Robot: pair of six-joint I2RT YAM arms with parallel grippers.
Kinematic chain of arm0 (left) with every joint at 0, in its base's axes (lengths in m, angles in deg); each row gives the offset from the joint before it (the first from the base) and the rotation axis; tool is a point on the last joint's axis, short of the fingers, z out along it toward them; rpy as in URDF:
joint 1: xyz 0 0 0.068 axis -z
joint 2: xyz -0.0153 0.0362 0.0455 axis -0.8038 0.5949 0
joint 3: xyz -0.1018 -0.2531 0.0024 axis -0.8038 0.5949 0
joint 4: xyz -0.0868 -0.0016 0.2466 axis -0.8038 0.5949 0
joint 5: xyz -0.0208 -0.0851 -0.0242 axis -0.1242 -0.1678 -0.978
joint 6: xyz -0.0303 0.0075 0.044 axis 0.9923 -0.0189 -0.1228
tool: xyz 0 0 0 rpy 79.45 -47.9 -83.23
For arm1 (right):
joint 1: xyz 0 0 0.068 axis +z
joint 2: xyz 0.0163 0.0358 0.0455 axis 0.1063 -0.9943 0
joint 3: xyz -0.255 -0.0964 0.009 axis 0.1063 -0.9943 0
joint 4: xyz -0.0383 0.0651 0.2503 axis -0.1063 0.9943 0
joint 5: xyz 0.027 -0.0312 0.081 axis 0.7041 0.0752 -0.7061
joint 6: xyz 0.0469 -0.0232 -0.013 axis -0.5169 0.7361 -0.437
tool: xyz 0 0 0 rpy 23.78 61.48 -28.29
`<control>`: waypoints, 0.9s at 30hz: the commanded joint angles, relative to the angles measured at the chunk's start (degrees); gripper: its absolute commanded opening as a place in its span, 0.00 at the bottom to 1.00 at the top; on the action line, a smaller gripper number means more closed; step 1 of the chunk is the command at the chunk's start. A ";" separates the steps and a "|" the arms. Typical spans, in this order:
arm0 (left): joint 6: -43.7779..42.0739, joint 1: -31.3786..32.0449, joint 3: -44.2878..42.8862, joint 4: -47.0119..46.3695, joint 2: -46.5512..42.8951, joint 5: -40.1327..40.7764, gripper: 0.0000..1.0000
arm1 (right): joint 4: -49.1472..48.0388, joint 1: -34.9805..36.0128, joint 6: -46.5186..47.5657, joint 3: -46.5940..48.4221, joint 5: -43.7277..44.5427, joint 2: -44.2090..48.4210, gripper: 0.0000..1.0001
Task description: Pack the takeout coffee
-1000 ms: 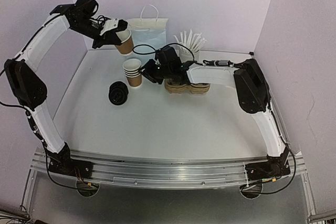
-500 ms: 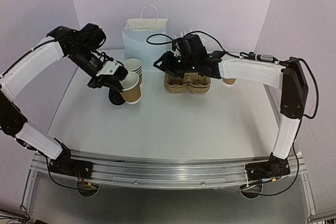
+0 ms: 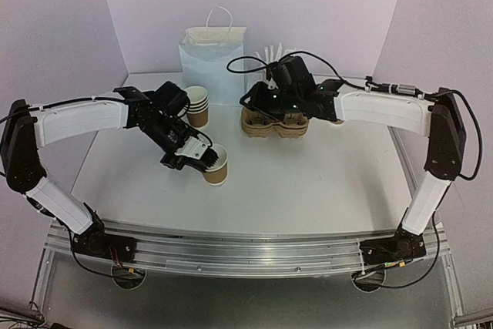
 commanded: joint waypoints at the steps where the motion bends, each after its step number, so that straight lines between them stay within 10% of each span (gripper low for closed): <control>1: -2.18 0.17 2.84 -2.70 1.58 2.54 0.00 | 0.08 -0.01 -0.13 0.11 1.33 1.89 0.38; 6: -2.53 0.17 3.06 -2.51 1.83 3.18 0.05 | 0.08 -0.01 -0.03 0.38 1.46 1.58 0.38; 14: 2.56 -0.27 -0.73 -0.17 -1.40 2.40 0.98 | 0.08 0.02 0.41 1.53 0.76 0.51 0.38; 27: -20.38 -30.43 0.17 0.52 -1.62 -2.04 1.00 | 0.00 -0.03 0.44 0.72 0.40 0.74 0.38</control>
